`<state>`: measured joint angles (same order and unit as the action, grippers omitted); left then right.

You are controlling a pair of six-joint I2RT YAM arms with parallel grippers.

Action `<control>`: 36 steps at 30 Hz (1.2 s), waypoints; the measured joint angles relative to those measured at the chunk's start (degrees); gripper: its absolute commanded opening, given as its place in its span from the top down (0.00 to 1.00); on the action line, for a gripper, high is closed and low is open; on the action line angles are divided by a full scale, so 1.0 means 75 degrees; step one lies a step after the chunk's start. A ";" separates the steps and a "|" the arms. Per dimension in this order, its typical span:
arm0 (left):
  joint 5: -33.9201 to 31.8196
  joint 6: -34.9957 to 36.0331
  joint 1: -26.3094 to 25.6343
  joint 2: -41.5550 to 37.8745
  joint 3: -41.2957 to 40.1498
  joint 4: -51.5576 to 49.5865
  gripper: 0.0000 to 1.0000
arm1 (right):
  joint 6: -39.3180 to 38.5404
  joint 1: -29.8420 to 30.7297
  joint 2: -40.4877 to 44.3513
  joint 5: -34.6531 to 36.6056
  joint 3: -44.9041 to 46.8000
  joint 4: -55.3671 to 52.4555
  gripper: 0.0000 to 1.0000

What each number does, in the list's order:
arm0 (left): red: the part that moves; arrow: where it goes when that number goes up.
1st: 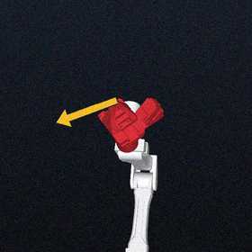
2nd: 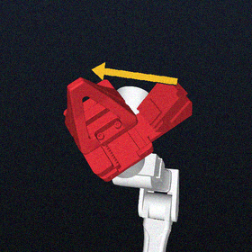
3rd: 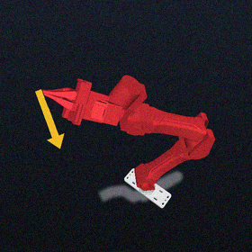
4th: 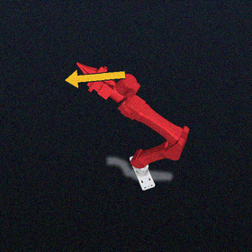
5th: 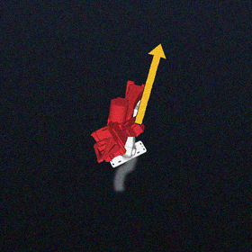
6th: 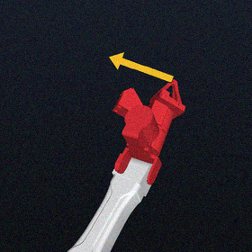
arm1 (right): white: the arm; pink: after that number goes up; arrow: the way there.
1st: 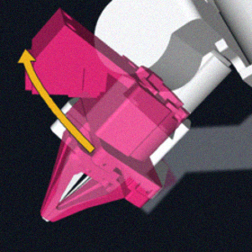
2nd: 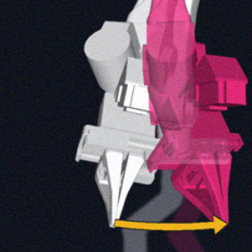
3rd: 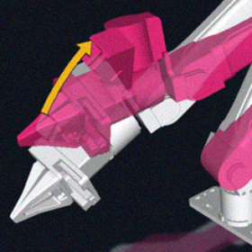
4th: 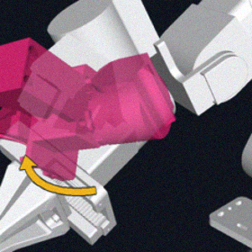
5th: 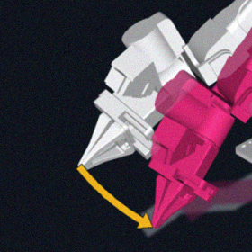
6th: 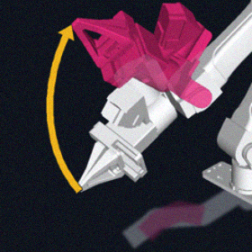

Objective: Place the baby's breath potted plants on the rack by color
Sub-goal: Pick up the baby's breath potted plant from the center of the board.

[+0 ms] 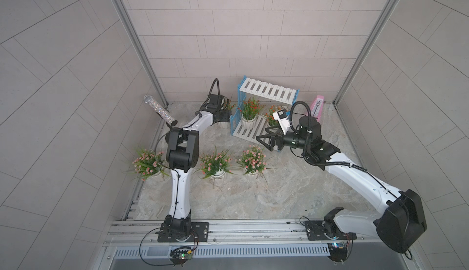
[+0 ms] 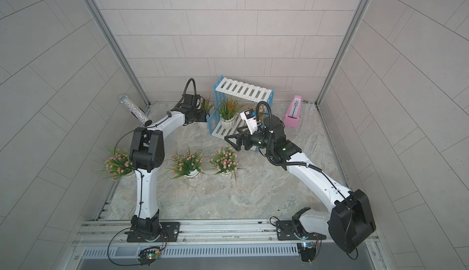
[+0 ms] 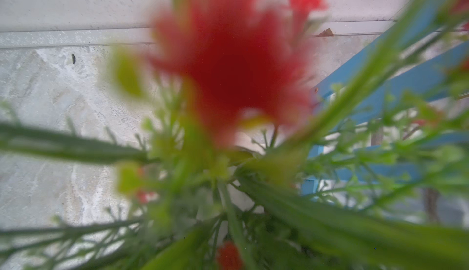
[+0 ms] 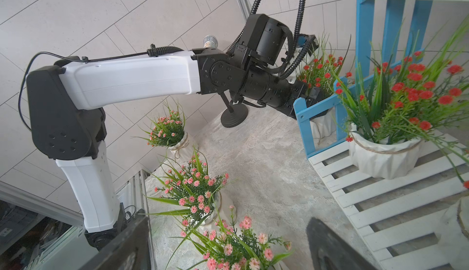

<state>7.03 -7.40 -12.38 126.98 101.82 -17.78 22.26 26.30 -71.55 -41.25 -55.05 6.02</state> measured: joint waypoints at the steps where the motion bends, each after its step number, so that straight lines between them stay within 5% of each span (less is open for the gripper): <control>1: -0.0032 0.0017 -0.0006 0.0000 0.0000 0.0009 0.17 | 0.0003 0.0000 -0.0015 0.0003 0.0000 0.0017 0.01; 14: -0.0443 -0.0064 -0.0020 -0.0816 -0.1309 0.0551 0.21 | 0.0006 0.0058 -0.0073 0.0026 0.0015 0.0073 0.01; 36: -0.1032 -0.0819 -0.0032 -0.4144 -0.4232 0.0187 0.22 | -0.0003 0.0093 0.0799 0.0731 0.0729 -0.0341 0.01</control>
<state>-0.71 -13.54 -12.62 95.90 70.08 -16.38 22.24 27.00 -65.56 -35.77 -49.58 3.46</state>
